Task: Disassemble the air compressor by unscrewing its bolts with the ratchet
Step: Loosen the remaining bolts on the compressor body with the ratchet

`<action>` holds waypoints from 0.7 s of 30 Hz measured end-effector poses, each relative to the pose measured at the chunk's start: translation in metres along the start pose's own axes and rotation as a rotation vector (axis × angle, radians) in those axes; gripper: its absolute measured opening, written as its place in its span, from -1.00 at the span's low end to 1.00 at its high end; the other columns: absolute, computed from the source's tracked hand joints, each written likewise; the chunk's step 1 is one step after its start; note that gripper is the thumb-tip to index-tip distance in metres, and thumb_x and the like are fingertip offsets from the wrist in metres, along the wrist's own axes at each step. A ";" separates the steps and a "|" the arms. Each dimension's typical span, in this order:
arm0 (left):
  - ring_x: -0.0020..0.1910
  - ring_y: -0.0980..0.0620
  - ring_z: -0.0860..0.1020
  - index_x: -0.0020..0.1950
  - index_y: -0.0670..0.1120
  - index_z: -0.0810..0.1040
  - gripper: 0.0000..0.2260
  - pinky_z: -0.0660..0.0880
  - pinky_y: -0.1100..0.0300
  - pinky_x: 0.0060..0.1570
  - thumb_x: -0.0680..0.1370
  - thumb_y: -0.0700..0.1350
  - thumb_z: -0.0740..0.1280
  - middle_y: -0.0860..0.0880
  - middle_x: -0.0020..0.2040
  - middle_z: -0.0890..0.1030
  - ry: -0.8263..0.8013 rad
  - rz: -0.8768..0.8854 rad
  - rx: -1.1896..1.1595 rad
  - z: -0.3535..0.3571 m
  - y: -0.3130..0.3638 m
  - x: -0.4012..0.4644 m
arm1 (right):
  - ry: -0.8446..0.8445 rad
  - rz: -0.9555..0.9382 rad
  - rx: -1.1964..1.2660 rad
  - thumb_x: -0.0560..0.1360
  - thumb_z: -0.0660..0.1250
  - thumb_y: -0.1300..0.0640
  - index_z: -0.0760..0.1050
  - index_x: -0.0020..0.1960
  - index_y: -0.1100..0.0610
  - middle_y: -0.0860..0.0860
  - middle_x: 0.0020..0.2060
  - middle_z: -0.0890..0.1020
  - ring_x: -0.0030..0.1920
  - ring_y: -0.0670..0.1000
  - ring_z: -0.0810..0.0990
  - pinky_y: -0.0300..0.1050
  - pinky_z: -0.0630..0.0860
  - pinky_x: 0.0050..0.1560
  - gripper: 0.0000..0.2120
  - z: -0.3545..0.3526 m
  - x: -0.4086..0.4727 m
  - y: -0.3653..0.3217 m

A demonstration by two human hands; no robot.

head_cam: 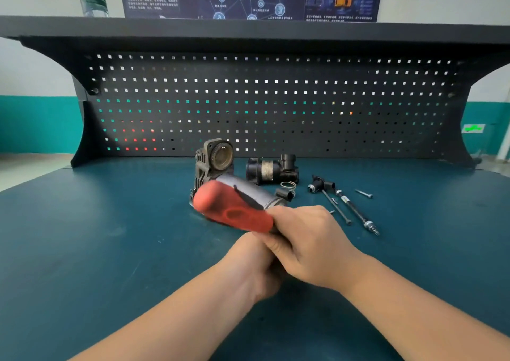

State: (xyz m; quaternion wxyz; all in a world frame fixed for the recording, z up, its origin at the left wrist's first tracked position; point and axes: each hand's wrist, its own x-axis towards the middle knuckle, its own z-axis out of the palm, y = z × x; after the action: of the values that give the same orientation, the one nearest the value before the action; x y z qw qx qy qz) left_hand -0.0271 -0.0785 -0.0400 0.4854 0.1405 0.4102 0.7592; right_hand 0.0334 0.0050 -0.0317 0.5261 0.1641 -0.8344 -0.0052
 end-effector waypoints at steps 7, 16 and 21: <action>-0.26 -0.04 0.59 -0.02 -0.28 0.59 -0.85 0.60 0.20 -0.39 0.55 -0.32 0.22 -0.18 -0.20 0.63 0.038 -0.049 0.089 0.006 0.001 0.005 | 0.240 0.624 0.402 0.54 0.19 -0.02 0.35 -0.20 0.07 -0.01 -0.49 0.45 -0.47 -0.02 0.42 -0.05 0.43 -0.41 -0.79 0.002 -0.003 0.006; -0.36 -0.04 0.64 -0.09 -0.29 0.57 -0.92 0.61 0.15 -0.39 0.52 -0.27 0.33 -0.19 -0.30 0.67 0.098 -0.041 0.063 0.005 -0.001 0.008 | 0.564 1.717 0.869 0.61 0.18 0.02 0.38 -0.22 0.09 -0.08 -0.65 0.47 -0.70 -0.18 0.33 -0.36 0.23 -0.63 -0.74 0.012 -0.009 0.037; -0.33 -0.04 0.63 -0.09 -0.27 0.57 -0.92 0.62 0.17 -0.34 0.52 -0.26 0.34 -0.18 -0.29 0.67 0.077 -0.048 0.105 0.003 0.001 0.006 | 0.583 1.551 0.876 0.62 0.17 0.01 0.38 -0.22 0.08 -0.08 -0.58 0.48 -0.59 -0.13 0.40 -0.26 0.28 -0.54 -0.73 0.012 -0.007 0.033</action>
State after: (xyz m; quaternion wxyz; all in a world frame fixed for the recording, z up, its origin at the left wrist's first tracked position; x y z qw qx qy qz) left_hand -0.0290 -0.0717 -0.0381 0.4795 0.1265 0.4709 0.7296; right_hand 0.0168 0.0365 -0.0375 0.4625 -0.2599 -0.4735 0.7031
